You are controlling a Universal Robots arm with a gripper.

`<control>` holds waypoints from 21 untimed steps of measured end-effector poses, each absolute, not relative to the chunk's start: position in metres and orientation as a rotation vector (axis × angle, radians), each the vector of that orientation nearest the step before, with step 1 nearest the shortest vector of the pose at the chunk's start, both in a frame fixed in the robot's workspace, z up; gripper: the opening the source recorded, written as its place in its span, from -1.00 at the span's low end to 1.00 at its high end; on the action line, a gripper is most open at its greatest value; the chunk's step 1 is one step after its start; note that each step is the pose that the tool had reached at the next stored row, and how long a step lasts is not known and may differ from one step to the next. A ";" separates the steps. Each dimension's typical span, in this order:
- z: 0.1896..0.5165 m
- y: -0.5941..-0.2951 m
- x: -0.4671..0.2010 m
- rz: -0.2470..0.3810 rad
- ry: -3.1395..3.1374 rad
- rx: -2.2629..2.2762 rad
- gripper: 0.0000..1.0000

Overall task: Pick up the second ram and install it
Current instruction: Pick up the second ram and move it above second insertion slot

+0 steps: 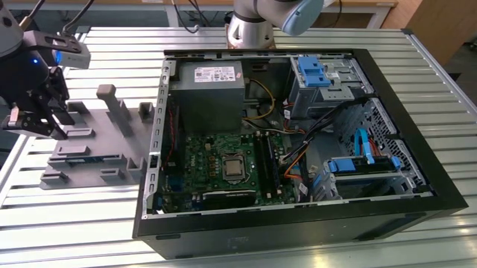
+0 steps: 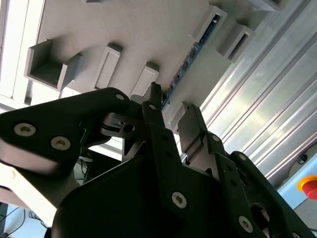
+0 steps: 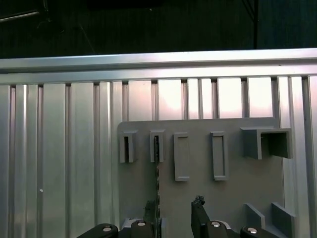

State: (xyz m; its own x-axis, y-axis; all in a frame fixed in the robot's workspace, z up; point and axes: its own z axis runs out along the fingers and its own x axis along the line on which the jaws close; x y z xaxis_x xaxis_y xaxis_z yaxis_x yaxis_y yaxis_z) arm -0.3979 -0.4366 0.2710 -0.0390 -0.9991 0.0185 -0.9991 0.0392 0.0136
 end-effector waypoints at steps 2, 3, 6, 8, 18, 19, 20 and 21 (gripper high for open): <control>0.268 -0.437 -0.398 0.004 -2.248 2.163 -0.18; 0.267 -0.437 -0.398 0.002 -2.248 2.164 -0.18; 0.265 -0.438 -0.398 0.000 -2.249 2.164 -0.18; 0.265 -0.438 -0.398 0.000 -2.249 2.164 -0.18; 0.264 -0.439 -0.398 -0.007 -2.252 2.168 -0.18; 0.264 -0.439 -0.398 -0.008 -2.253 2.168 -0.18; 0.263 -0.439 -0.398 -0.011 -2.254 2.170 -0.18; 0.263 -0.439 -0.398 -0.014 -2.255 2.171 -0.18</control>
